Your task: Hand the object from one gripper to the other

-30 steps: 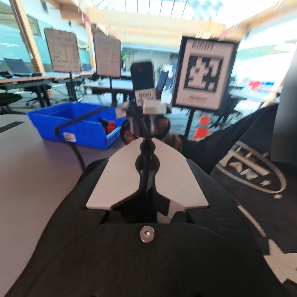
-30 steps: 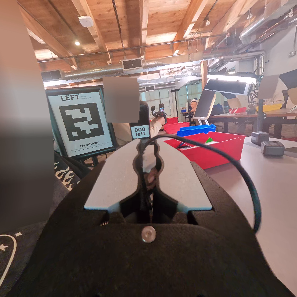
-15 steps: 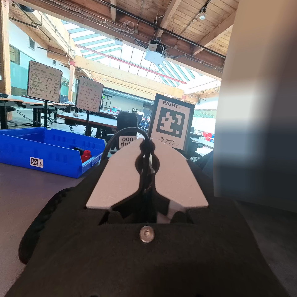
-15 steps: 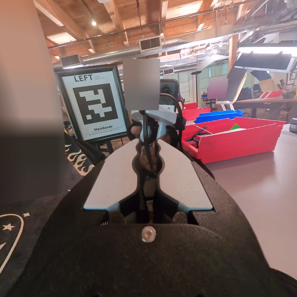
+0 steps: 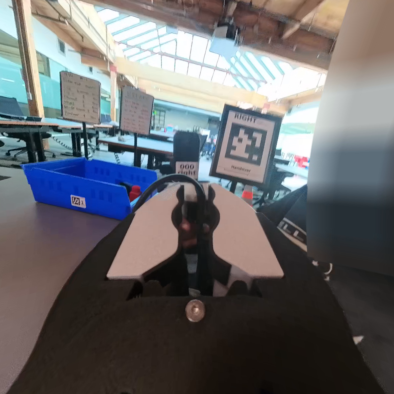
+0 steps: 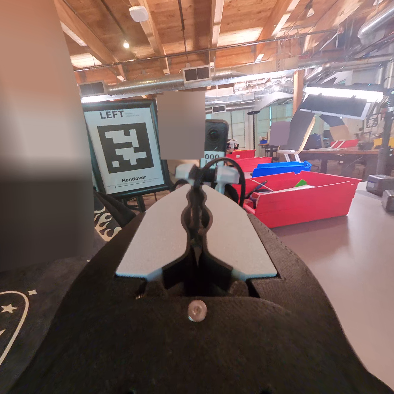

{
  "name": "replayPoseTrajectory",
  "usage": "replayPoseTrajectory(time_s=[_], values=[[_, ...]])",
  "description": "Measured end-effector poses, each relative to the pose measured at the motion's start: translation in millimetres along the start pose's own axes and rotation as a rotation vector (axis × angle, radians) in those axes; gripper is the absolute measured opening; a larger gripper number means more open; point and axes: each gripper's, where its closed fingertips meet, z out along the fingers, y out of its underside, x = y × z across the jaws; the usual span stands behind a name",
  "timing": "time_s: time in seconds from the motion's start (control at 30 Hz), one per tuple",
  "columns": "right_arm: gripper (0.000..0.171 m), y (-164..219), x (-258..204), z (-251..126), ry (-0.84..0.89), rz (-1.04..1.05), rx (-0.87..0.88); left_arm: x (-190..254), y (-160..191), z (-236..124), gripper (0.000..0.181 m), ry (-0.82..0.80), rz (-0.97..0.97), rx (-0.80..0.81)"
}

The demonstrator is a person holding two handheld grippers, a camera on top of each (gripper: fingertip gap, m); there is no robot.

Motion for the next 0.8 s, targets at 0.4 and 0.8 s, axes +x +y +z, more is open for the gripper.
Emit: replayPoseTrajectory(time_s=[0.4, 0.8], values=[[0.005, -12, 6, -5, 0.044, 0.002, 0.061, -4, 37, 11, 0.006, -0.089, 0.185, -0.245], [0.022, 22, 4, 7, -0.002, 0.032, -0.049, 3, -7, 1, 0.006, -0.015, 0.059, 0.04]])
